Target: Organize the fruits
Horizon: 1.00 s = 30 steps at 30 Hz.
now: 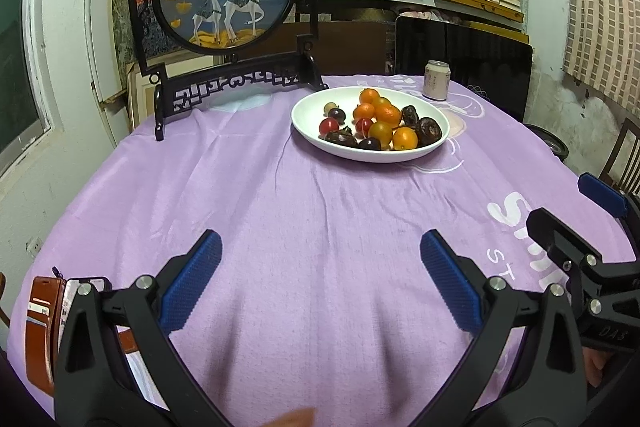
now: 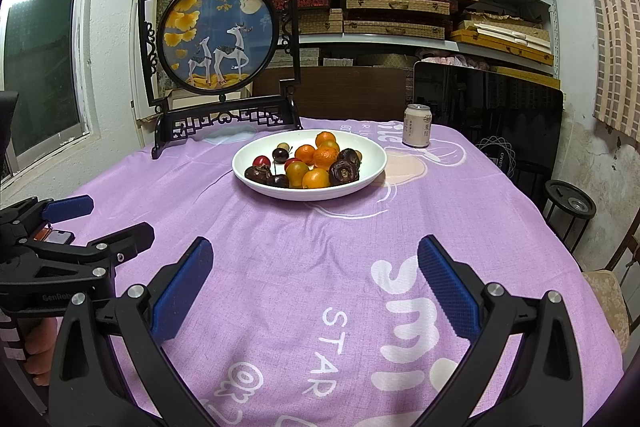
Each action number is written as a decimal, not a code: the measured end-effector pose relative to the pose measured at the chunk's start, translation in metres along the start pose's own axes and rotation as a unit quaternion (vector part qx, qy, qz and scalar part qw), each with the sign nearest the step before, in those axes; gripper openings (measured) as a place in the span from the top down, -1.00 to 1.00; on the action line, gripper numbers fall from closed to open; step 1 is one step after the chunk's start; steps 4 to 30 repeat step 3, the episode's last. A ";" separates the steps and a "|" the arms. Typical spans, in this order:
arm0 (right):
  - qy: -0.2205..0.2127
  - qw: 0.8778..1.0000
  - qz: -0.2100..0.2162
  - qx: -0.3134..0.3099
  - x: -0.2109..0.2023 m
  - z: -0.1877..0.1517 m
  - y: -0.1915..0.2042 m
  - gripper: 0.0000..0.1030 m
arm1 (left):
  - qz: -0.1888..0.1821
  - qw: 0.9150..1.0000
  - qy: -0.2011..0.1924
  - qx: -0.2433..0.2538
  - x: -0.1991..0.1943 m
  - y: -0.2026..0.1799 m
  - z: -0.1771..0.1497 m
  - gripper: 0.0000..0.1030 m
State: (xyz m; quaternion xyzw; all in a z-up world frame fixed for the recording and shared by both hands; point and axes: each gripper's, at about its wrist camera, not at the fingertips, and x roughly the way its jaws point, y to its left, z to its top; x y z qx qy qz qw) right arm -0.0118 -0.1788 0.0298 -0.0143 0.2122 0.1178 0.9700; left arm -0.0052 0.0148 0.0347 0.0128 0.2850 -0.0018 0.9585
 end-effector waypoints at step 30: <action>0.000 1.000 0.000 0.000 0.000 0.000 0.000 -0.97 | 0.000 1.000 0.000 0.001 0.000 0.000 0.000 -0.96</action>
